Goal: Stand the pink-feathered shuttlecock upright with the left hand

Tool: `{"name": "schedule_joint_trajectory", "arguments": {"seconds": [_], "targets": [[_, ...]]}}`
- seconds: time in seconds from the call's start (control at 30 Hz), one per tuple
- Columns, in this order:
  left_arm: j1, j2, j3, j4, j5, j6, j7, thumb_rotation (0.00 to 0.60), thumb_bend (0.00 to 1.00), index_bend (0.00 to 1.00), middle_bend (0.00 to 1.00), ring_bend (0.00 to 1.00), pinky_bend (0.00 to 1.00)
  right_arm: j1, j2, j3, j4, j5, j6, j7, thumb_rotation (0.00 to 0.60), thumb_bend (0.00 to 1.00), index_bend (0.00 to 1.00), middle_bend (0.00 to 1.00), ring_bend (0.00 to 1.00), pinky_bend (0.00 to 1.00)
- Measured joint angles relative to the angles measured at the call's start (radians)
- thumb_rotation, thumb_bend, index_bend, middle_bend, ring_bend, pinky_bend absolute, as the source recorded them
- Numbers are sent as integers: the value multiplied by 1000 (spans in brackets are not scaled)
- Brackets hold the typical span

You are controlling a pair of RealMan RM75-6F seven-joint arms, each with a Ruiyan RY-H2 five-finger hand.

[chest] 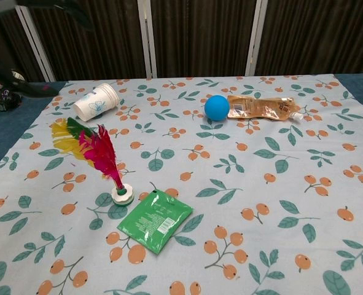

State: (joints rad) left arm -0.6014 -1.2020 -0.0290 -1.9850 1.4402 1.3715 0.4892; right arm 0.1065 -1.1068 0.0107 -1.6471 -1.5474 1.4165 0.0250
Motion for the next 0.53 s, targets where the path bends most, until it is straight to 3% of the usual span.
{"name": "schedule_joint_trajectory", "arguments": {"seconds": [0.27,0.4,0.53], "targets": [[231,73,113,80,136,233,-46,600,113,134,0,0,0,-2,-8,2,-1,3,5,-38,600,113,66,0,0,0],[309,66,139,167,146,282,-88,600,54,34,0,0,0,3,-7,-1,2,-10,0,-50,600,101,44,0,0,0],[371,53,161,241,130,296,-144,600,54,20,0,0,0,7,-13,-1,14,-25,5,-60,600,97,6,0,0,0]]}}
